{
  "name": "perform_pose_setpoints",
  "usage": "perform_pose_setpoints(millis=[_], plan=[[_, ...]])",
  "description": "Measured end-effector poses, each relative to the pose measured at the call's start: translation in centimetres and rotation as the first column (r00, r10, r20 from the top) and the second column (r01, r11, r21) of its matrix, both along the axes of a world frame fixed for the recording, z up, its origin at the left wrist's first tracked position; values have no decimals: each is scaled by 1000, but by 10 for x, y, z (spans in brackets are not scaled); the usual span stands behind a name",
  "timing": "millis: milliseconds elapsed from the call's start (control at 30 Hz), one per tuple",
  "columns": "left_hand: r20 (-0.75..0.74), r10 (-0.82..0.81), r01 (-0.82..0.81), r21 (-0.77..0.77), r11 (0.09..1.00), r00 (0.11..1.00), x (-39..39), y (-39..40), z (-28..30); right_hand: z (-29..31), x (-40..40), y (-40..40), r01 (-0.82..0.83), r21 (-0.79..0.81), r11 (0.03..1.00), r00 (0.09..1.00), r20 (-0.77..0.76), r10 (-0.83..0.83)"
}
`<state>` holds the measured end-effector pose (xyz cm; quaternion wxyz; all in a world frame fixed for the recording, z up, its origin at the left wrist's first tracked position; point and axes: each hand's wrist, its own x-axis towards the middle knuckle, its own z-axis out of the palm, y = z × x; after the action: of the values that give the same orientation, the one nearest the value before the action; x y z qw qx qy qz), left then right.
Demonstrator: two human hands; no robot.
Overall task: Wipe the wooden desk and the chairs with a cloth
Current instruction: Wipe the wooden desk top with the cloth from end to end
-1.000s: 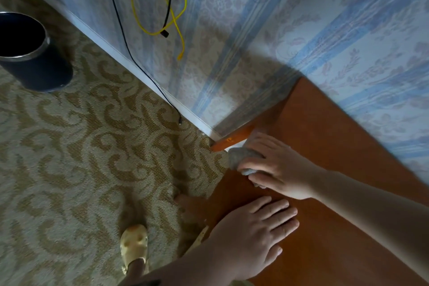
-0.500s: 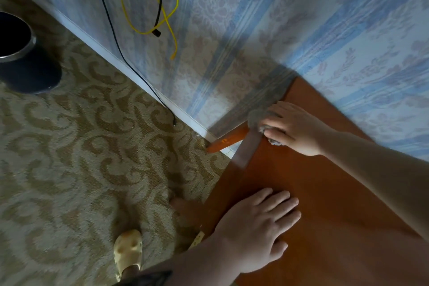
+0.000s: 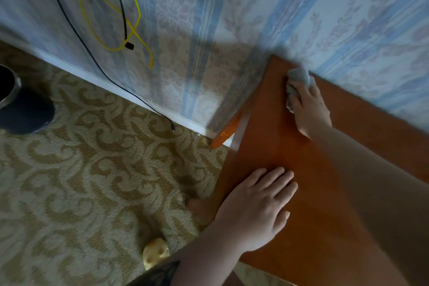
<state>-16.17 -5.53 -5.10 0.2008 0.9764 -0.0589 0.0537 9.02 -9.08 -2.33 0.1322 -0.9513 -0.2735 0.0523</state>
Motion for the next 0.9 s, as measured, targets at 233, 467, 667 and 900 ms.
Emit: perform_pose_setpoints(millis=[233,467,667,900], plan=[[-62,49,-47,26,999,997,0,2,7,1,-105,-65,173,-4,985,984,-43,-173],[-108,46,-40,54,998,993,0,4,13,23,-159,-177,76,-215,974,992,-85,-96],[-133,21,-5,120,993,991,4,5,12,12,-168,-142,627,-78,775,768,-104,-631],[-194,41,-14,138,990,980,3,5,20,11,-243,-230,171,-164,972,985,7,-172]])
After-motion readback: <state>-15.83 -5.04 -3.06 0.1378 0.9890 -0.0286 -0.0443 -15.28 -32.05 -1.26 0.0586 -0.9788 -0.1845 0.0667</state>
